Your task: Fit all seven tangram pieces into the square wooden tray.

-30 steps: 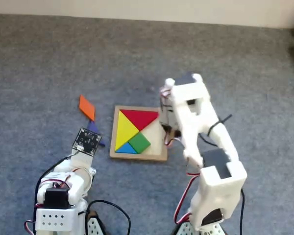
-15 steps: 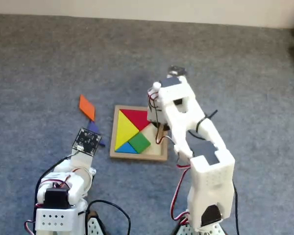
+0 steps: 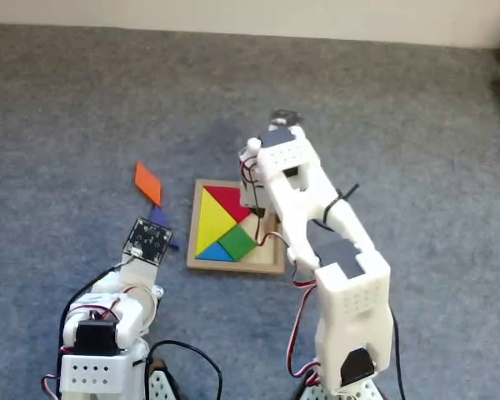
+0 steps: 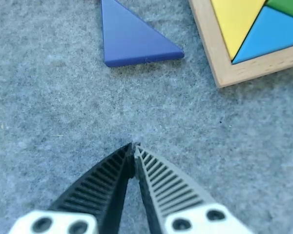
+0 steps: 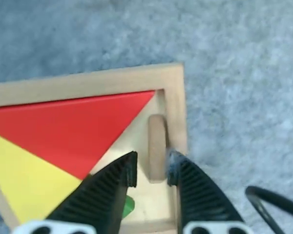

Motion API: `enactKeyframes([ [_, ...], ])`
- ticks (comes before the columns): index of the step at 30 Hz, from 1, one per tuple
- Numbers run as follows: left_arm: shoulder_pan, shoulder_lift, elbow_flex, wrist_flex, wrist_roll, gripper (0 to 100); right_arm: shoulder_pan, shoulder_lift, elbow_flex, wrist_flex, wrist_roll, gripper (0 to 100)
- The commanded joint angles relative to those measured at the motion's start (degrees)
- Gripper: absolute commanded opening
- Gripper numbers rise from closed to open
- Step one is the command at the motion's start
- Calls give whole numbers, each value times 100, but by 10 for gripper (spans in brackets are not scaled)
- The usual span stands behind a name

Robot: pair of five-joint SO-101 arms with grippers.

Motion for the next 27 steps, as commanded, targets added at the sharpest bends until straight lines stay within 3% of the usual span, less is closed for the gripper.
enactKeyframes([
  [1,-48,-198,119,26,62,5,-145,-127,-295,84,79,110],
  [27,-48,-198,119,26,62,5,-470,-127,-760,286,105,109],
])
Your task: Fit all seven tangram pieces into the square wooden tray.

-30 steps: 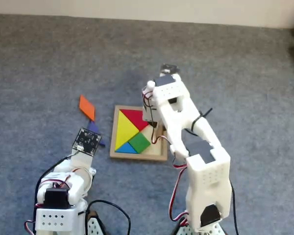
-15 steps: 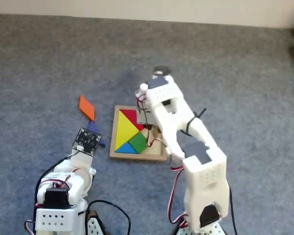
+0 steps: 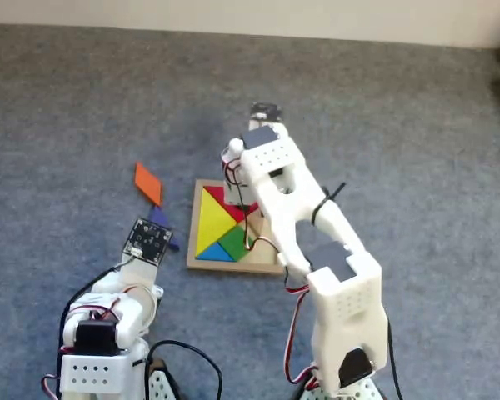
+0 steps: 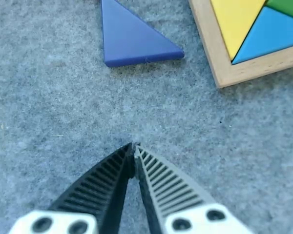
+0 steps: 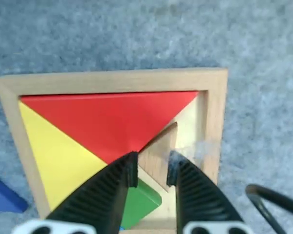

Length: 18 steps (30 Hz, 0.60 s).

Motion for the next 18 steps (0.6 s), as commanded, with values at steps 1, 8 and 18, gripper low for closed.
enactKeyframes([
  [1,-48,-198,119,26,62,5,-66,-136,-338,259,114,109],
  [8,-48,-198,119,26,62,5,-57,-110,-303,251,123,43],
  [18,-48,-198,119,26,62,5,-330,347,-180,242,123,5],
])
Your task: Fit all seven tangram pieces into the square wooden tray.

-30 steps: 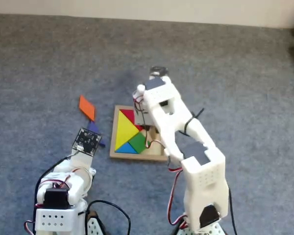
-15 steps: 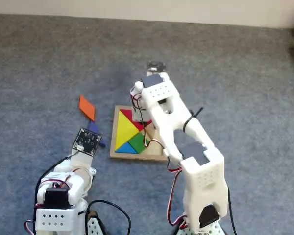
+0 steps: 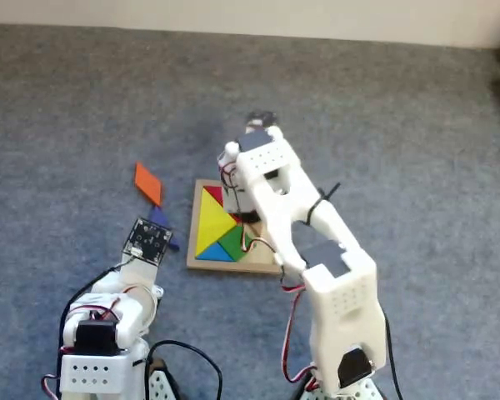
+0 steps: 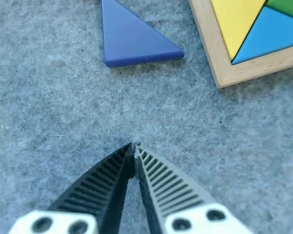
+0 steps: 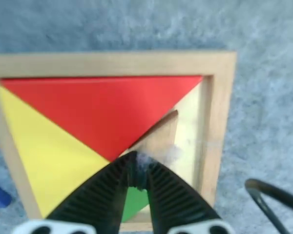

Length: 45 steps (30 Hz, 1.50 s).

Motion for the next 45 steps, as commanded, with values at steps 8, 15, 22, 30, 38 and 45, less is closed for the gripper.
enactKeyframes([
  [8,-48,-198,119,26,62,5,-532,-127,-154,92,70,5],
  [15,-48,-198,119,26,62,5,-479,-778,-154,338,70,5],
  [22,-48,-198,119,26,62,5,198,-919,-154,198,79,5],
  [30,-48,-198,119,26,62,5,673,-673,286,-400,580,5],
  [38,-48,-198,119,26,62,5,207,-215,778,-629,589,5],
  [45,-48,-198,119,26,62,5,-295,-215,796,-479,589,5],
])
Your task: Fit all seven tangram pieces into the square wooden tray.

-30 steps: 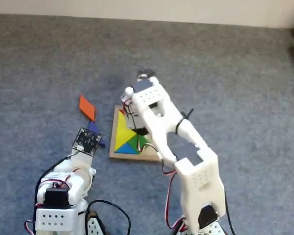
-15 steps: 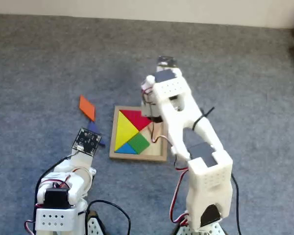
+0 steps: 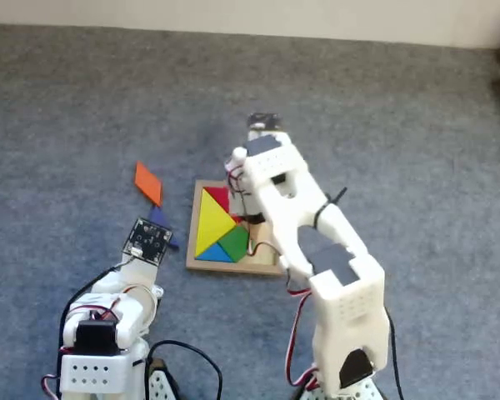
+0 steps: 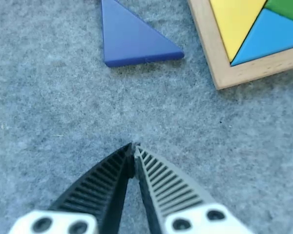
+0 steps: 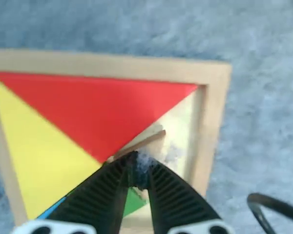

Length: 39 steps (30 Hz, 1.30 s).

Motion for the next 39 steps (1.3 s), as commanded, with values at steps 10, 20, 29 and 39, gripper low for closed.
enactKeyframes([
  [10,-48,-198,119,26,62,5,-462,-13,66,92,35,5],
  [20,-48,-198,119,26,62,5,-444,-1481,462,40,35,5],
  [29,-48,-198,119,26,62,5,-418,-2905,1956,-620,62,5],
  [39,-48,-198,119,26,62,5,66,-5376,4154,-1393,62,5],
])
